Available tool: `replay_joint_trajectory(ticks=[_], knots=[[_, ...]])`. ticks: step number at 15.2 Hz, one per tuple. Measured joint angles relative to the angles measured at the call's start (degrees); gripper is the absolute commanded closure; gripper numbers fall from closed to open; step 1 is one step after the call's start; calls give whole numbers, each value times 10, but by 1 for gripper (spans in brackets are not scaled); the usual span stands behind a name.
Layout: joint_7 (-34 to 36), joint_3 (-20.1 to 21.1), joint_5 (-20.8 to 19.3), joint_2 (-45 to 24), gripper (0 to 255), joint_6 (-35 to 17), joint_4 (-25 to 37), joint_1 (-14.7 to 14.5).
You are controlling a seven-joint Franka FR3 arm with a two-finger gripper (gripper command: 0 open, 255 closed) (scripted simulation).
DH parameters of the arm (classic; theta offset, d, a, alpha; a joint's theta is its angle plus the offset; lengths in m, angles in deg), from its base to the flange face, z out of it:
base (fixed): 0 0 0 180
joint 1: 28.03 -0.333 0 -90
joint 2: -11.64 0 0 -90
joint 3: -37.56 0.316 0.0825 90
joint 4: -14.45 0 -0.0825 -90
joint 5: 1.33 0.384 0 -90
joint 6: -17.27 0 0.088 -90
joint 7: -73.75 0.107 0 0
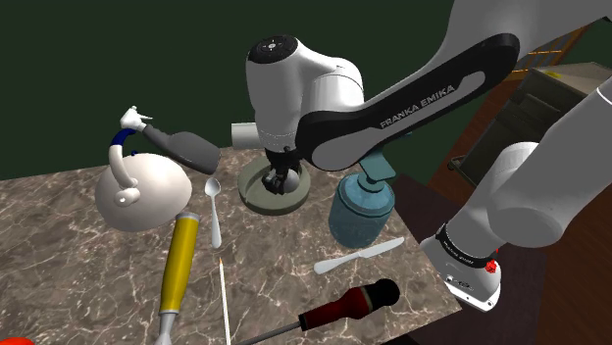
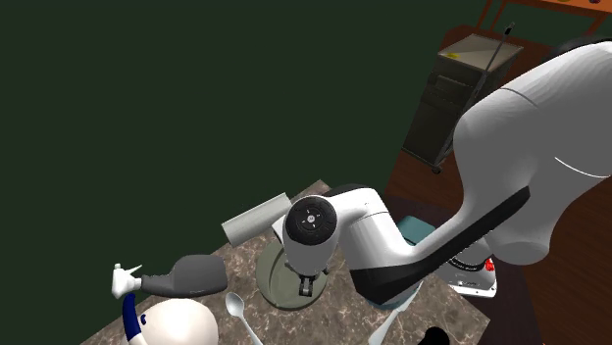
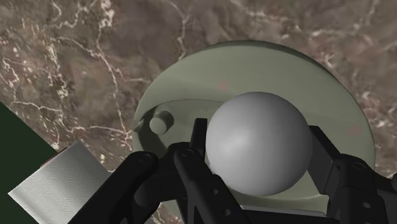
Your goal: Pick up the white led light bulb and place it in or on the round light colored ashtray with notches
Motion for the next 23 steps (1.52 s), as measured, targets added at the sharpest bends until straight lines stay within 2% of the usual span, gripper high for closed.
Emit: replay_joint_trajectory(ticks=[10,23], knots=[[-4,-1,4,6,255,8,3,0],[-38,-9,33,53,255,107,62,-4]])
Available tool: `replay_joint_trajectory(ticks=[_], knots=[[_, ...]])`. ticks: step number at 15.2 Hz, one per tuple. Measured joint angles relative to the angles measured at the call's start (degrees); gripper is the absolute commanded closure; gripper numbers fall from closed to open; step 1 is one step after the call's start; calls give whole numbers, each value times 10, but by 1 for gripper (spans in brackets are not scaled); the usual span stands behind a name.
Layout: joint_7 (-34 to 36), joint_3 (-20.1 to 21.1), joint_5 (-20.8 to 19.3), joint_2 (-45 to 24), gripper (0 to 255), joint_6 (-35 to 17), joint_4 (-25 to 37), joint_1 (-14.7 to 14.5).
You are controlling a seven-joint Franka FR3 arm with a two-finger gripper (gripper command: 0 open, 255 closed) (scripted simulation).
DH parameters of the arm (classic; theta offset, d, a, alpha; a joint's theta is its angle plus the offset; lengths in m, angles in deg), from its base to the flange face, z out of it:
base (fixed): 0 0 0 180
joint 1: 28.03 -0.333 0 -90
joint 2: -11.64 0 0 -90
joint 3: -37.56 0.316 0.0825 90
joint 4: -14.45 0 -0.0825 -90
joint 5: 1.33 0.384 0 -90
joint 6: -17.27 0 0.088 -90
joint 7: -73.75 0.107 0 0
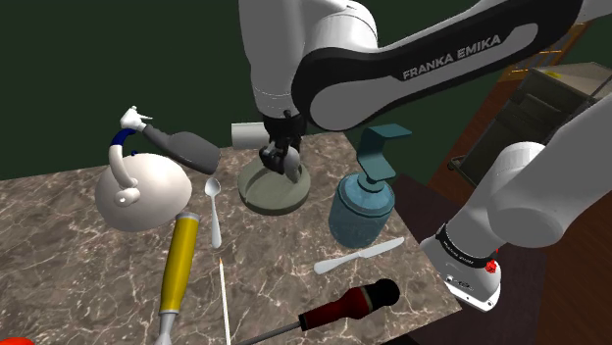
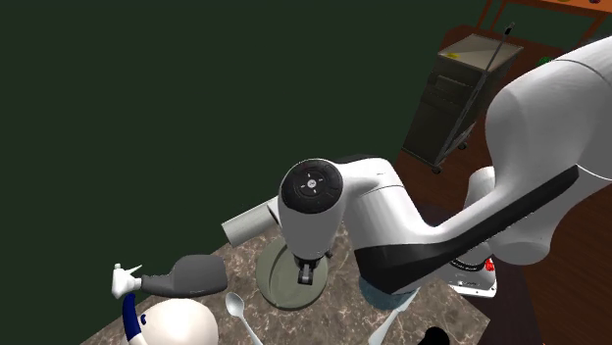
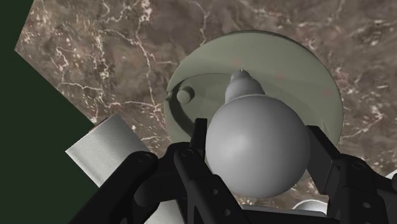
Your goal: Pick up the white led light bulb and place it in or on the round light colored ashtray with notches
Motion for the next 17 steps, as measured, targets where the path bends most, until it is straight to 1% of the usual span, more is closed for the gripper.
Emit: replay_joint_trajectory(ticks=[4,5,6,7,10,17], knots=[[-6,-2,5,9,255,25,18,-1],[-7,-2,2,2,255,34,33,1],[-8,-2,-4,-12,255,49,61,4],[-10,-3,-7,-18,255,52,69,6],[-6,-3,-13,-32,255,40,69,8],[9,1,-24,-49,255,-12,31,8]])
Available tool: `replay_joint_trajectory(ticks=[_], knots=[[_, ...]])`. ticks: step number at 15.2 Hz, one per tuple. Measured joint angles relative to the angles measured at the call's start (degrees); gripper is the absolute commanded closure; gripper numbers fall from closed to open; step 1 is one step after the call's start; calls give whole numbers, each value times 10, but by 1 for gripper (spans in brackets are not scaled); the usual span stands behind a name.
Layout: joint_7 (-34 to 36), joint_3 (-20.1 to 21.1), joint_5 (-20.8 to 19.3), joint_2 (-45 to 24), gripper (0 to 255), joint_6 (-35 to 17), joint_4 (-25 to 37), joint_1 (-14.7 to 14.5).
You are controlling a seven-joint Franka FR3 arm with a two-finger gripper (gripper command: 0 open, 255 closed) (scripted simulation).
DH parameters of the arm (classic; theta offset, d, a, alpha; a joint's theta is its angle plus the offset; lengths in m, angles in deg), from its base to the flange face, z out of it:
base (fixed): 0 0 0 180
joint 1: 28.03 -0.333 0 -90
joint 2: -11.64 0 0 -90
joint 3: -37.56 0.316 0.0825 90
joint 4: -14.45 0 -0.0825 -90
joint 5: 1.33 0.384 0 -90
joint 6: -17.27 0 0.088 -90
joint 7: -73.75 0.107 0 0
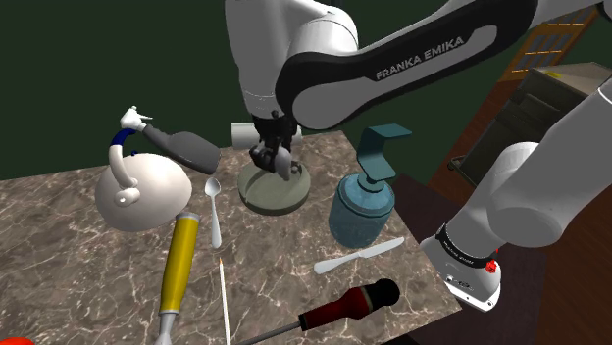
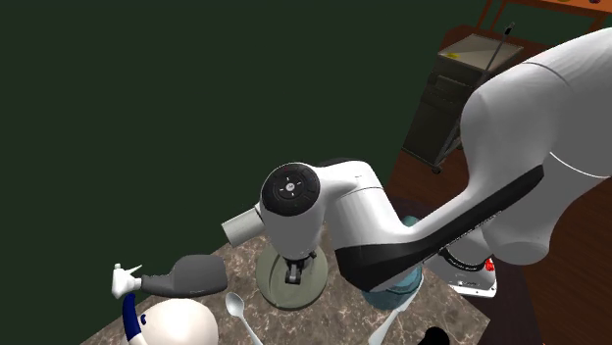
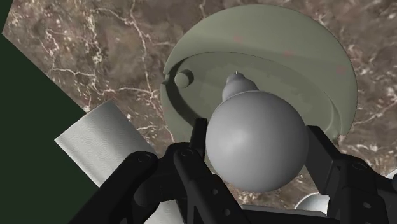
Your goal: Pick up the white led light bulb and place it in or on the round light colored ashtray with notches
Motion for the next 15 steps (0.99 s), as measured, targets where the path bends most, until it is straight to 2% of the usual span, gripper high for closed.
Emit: replay_joint_trajectory(ticks=[7,13,14,15], knots=[[17,2,-16,-22,255,-50,-28,1],[18,2,-18,-23,255,-54,-29,1],[18,2,-17,-22,0,-54,-29,1],[18,2,-17,-23,0,-54,-31,1]])
